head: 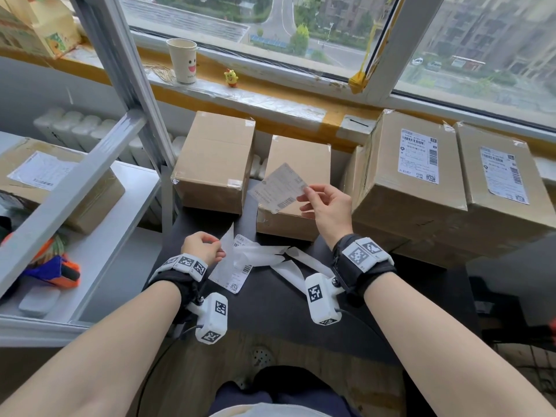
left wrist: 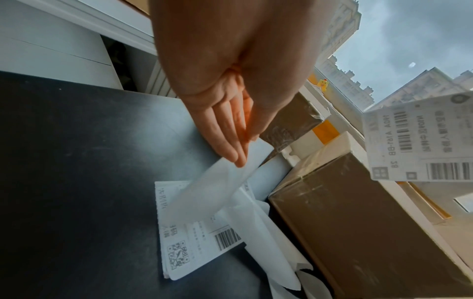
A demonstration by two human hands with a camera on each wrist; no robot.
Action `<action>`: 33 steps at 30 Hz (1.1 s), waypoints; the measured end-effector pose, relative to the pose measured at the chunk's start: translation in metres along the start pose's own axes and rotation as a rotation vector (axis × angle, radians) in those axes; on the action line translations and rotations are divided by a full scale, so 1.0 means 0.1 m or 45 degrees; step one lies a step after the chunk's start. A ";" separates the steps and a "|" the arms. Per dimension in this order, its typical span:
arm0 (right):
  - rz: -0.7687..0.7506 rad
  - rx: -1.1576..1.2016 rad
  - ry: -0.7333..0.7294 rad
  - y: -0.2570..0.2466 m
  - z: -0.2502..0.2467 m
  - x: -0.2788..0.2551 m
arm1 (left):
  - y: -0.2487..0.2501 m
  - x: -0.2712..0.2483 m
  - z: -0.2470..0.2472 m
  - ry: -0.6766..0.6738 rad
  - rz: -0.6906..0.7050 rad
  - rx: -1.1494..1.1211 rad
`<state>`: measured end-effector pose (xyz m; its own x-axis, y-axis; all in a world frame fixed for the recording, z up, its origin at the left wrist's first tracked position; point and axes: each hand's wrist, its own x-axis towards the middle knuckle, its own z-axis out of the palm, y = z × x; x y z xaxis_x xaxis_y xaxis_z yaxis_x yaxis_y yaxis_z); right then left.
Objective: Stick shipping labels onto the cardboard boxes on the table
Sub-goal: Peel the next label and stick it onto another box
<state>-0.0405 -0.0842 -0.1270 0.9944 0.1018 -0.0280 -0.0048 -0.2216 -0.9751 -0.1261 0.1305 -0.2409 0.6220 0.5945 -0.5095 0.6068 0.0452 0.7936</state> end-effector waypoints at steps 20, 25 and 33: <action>-0.063 -0.035 -0.098 -0.34 0.08 -0.14 | 1.44 -0.61 -0.06 -0.432 0.229 -0.342; -0.027 -0.126 -0.071 -0.21 -0.02 -0.11 | 1.47 -0.59 0.07 -0.503 0.278 -0.222; 0.149 -0.085 -0.105 -0.04 -0.09 0.09 | 1.48 -0.43 0.37 -0.420 0.391 -0.125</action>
<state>-0.0307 -0.0908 -0.1211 0.9754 0.1505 -0.1613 -0.1103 -0.3002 -0.9475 -0.0443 0.0819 -0.1138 0.8997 0.3054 -0.3118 0.3298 -0.0078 0.9440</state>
